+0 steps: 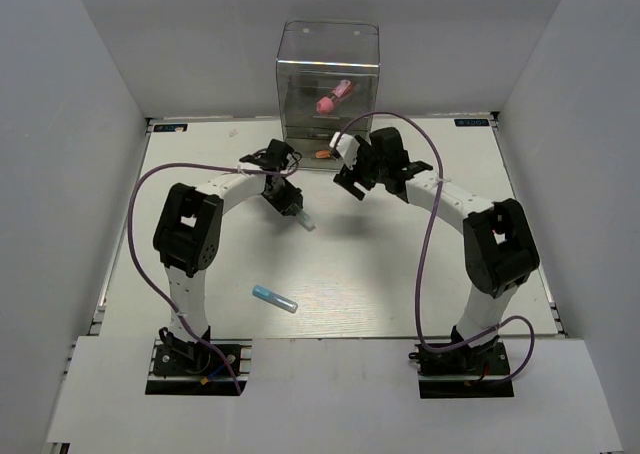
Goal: Sort the stationery into containers
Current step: Pick up the pen from the center of the board, then place the pen in the drawer.
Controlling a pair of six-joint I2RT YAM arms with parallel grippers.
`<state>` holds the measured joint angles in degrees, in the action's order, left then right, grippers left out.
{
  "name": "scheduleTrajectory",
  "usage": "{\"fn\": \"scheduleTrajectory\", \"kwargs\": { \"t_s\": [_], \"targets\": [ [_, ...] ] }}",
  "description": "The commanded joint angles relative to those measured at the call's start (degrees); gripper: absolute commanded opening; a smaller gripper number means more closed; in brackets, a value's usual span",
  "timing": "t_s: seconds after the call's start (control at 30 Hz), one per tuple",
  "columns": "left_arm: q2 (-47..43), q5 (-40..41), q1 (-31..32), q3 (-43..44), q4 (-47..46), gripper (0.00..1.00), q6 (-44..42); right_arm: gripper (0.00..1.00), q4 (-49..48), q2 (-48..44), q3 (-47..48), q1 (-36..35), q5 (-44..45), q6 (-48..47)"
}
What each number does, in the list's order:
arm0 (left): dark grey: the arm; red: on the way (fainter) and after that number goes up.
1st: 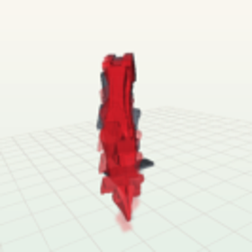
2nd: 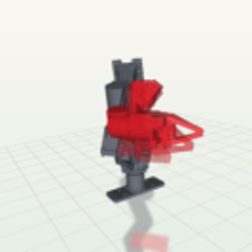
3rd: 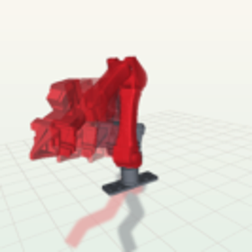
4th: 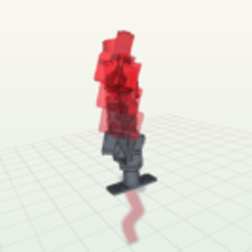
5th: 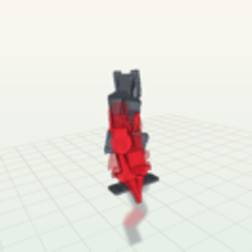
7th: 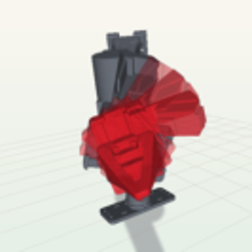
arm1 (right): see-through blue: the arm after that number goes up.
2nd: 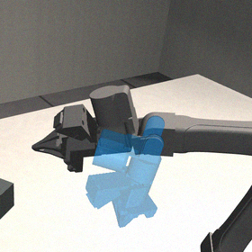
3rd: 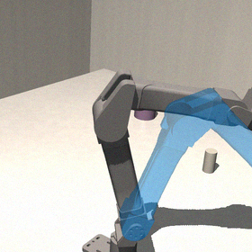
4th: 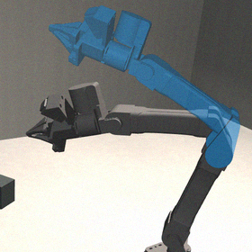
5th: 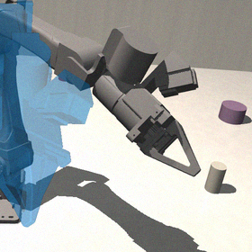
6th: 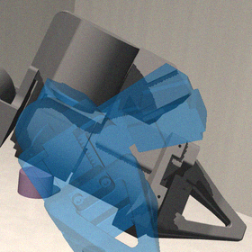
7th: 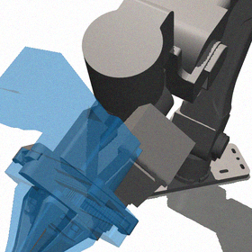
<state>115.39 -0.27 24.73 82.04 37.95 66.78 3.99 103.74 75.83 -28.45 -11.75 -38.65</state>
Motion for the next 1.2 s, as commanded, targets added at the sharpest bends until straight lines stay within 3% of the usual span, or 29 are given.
{"fn": "scheduleTrajectory", "kwargs": {
  "t_s": [0.0, 0.3, 0.47, 0.67, 1.0, 1.13, 1.17],
  "targets": [
    [-3.1, -1.3, 0.2, 5.2, -2.8, 0.19, -1.0, 0.84, -2.3, -3.7, -3.3, 1.0, -0.8, 4.1],
    [0.3, -3.5, -1.0, 17.3, -7.7, 0.18, 3.6, 0.84, -2.3, -8.8, -10.9, 3.5, 0.0, 5.9],
    [4.5, -2.4, -1.5, 23.3, -12.5, 0.18, 12.4, 0.84, -2.1, -11.2, -13.8, 4.2, -0.2, 5.8],
    [9.1, 0.8, -1.5, 24.6, -16.4, 0.18, 23.3, 0.86, -1.8, -13.2, -15.8, 4.9, -0.2, 6.2],
    [13.0, 8.3, -1.0, 27.1, -22.0, 0.19, 29.2, 0.86, -0.8, -15.9, -18.7, 6.0, -1.6, 6.8],
    [15.9, 8.8, -1.0, 32.0, -17.3, 0.25, 29.2, 0.86, -0.7, -16.5, -19.7, 6.2, -2.4, 6.9],
    [16.6, 8.8, -1.0, 32.0, -17.3, 0.36, 29.2, 0.86, -0.4, -16.6, -19.8, 6.2, -2.5, 6.9]
  ]
}}
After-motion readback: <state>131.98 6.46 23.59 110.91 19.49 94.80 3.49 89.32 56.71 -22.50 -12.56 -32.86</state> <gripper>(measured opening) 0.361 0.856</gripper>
